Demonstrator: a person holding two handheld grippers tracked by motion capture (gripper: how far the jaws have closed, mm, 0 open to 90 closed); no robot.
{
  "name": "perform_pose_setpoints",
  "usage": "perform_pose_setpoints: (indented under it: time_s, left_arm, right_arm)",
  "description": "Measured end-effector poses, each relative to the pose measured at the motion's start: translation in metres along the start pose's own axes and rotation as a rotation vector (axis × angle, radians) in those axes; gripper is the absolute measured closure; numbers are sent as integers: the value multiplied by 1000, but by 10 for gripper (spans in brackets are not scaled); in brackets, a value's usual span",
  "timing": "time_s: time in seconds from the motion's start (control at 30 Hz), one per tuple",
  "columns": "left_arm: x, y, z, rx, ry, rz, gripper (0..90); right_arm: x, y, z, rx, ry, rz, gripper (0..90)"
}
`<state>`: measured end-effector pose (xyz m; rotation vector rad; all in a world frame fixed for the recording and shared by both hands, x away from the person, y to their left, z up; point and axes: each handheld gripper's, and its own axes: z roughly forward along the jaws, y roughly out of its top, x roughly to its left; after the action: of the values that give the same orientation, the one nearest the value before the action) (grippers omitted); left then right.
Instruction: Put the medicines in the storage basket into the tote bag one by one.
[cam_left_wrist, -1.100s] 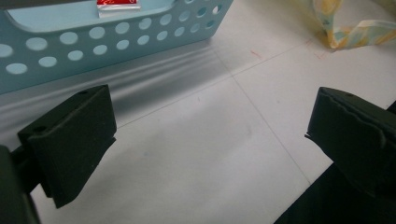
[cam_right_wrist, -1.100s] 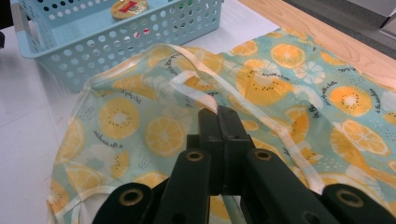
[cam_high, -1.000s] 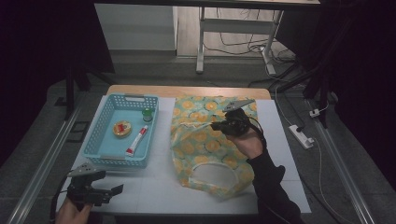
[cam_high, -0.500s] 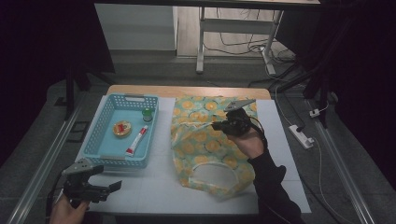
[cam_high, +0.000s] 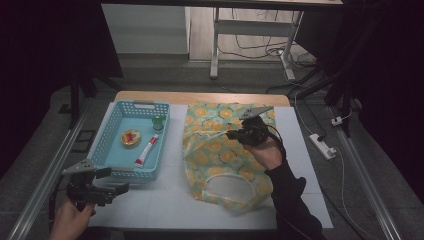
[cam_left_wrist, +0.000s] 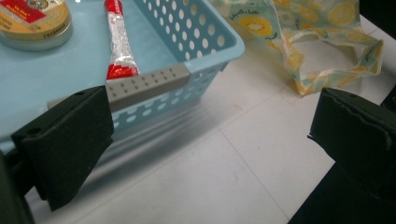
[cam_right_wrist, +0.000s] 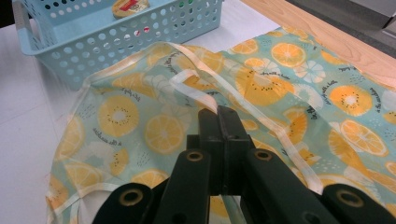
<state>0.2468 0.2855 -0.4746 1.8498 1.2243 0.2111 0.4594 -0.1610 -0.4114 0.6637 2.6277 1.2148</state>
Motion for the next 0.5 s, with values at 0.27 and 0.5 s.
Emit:
perform_pose_setpoints:
  time_s: [0.27,0.5]
  left_arm:
    - [11,13,12,34,30,13,1]
    - [20,25,20,45,55,8,1]
  right_arm:
    - [0,0,0,0,2,-5,900]
    - [0,0,-1,-4,4,-2,900]
